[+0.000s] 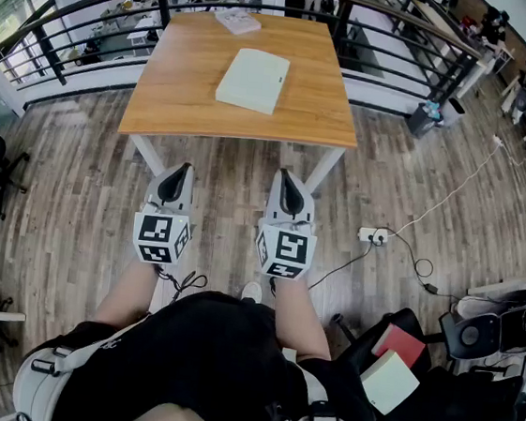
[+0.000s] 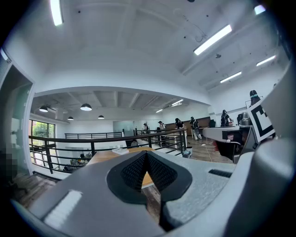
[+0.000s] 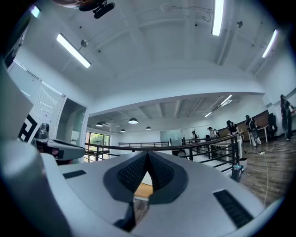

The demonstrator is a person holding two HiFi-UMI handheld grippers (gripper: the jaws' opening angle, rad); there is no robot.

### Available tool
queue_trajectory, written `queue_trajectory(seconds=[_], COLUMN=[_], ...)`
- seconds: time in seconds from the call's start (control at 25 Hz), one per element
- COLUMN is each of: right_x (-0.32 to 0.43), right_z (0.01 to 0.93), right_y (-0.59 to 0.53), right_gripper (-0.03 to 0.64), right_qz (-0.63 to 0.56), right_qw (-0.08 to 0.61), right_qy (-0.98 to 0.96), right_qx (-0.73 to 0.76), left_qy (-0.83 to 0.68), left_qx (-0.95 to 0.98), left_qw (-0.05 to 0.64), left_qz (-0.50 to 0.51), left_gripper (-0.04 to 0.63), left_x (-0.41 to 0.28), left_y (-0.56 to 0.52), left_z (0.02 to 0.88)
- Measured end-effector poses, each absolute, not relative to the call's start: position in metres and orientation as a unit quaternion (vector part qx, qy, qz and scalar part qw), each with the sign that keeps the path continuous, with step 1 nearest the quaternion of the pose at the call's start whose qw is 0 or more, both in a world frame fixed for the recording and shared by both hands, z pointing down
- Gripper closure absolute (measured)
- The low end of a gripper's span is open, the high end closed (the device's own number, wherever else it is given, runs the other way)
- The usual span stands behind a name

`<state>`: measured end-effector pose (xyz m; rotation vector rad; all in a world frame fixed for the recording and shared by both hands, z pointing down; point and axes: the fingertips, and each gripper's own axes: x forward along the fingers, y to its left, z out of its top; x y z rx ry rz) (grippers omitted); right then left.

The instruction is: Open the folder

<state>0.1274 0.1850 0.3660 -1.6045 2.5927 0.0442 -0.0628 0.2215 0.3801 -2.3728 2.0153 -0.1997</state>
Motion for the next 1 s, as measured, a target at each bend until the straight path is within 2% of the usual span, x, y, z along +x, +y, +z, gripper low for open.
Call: queue_trajectory(seconds=[0.44, 1.0], right_x=[0.132, 0.173], right_z=[0.367, 0.372], right_y=[0.166, 0.124], right_gripper=[0.612, 0.612], right_qz=[0.003, 0.010], right_qw=[0.055, 0.052], right_qy=[0.856, 0.864], right_qx=[-0.514, -0.500], left_qy=[0.656, 0.673], left_qx=[-0.751, -0.736], left_qw=[0.009, 0.027], left_qz=[-0.073, -0.072], left_gripper=[0.592, 0.592], left_x=[-0.057, -0.015], left_y=[0.201, 0.166], left_z=[0.380, 0.381])
